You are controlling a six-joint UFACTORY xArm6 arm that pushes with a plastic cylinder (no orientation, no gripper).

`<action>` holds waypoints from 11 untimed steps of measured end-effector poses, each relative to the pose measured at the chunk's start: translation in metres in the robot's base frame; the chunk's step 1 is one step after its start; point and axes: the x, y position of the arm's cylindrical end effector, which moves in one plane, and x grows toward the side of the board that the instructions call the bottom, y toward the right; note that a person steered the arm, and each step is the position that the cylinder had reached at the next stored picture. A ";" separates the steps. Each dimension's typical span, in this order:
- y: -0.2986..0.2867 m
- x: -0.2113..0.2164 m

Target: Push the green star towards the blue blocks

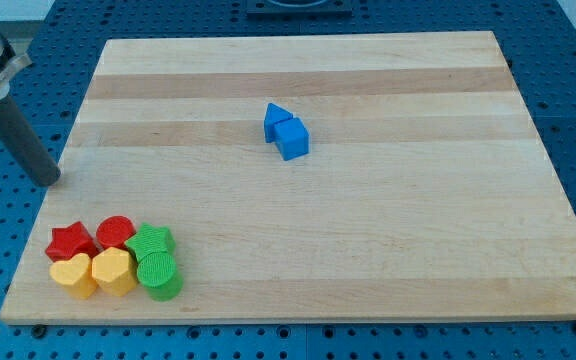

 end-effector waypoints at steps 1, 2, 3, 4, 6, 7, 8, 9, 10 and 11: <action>0.000 0.047; 0.004 0.115; 0.019 0.158; 0.074 0.159; 0.156 0.105; 0.156 0.073; 0.158 0.073; 0.178 0.045; 0.185 0.018; 0.186 0.034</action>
